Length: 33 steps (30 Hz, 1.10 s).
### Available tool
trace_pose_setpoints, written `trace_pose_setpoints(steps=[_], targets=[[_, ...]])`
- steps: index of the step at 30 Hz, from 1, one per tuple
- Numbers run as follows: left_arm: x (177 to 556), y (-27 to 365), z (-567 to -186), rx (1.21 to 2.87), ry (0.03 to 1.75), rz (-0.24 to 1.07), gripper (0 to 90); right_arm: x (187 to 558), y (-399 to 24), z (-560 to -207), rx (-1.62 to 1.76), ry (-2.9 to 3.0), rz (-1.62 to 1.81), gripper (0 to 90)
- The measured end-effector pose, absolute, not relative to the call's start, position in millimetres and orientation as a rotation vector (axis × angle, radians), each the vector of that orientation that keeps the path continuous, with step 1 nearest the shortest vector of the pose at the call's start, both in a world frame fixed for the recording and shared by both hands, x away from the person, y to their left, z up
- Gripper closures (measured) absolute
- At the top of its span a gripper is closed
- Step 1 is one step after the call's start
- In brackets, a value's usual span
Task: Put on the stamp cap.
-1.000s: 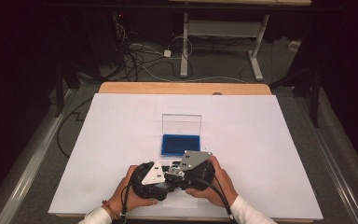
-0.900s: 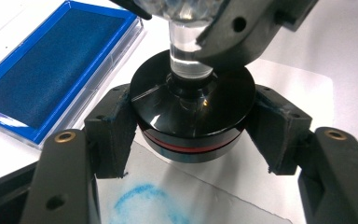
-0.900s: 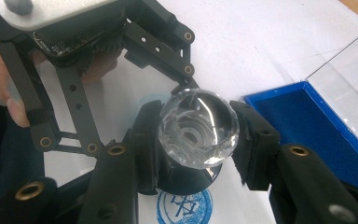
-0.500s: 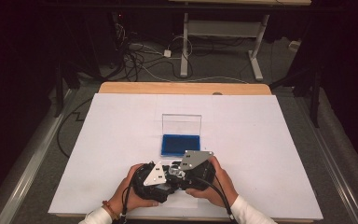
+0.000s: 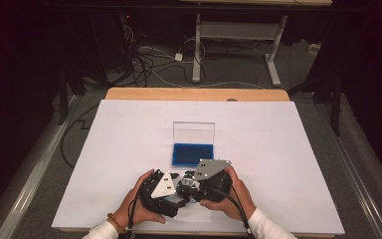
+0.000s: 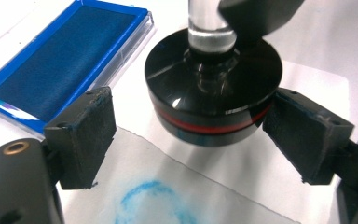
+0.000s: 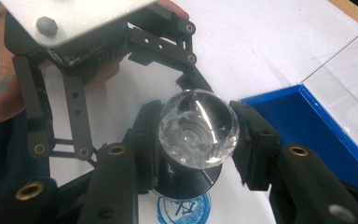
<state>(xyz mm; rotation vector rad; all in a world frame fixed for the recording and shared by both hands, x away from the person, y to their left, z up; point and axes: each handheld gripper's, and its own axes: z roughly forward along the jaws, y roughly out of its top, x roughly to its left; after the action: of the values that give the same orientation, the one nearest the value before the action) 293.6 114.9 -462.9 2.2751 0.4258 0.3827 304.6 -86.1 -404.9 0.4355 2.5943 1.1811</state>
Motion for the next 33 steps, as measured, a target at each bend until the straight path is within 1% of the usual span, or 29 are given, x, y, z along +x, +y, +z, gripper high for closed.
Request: trace_pose_setpoints(steps=[3, 17, 23, 33], targets=[[293.8, 118.5, -460.3, 2.256, 0.432, 0.383, 15.0, 304.7, -87.7, -402.8, 0.436, 2.585, 1.188, 57.1], [292.4, 129.8, -458.8, 2.253, 0.433, 0.431, 15.1, 306.1, -98.3, -393.4, 0.441, 2.548, 1.202, 57.0], [291.1, 144.6, -456.5, 2.239, 0.447, 0.451, 15.8, 307.8, -103.1, -392.0, 0.453, 2.544, 1.199, 57.0], [289.3, 175.2, -449.6, 2.193, 0.52, 0.483, 15.7, 312.7, -113.2, -388.7, 0.482, 2.524, 1.199, 57.0]])
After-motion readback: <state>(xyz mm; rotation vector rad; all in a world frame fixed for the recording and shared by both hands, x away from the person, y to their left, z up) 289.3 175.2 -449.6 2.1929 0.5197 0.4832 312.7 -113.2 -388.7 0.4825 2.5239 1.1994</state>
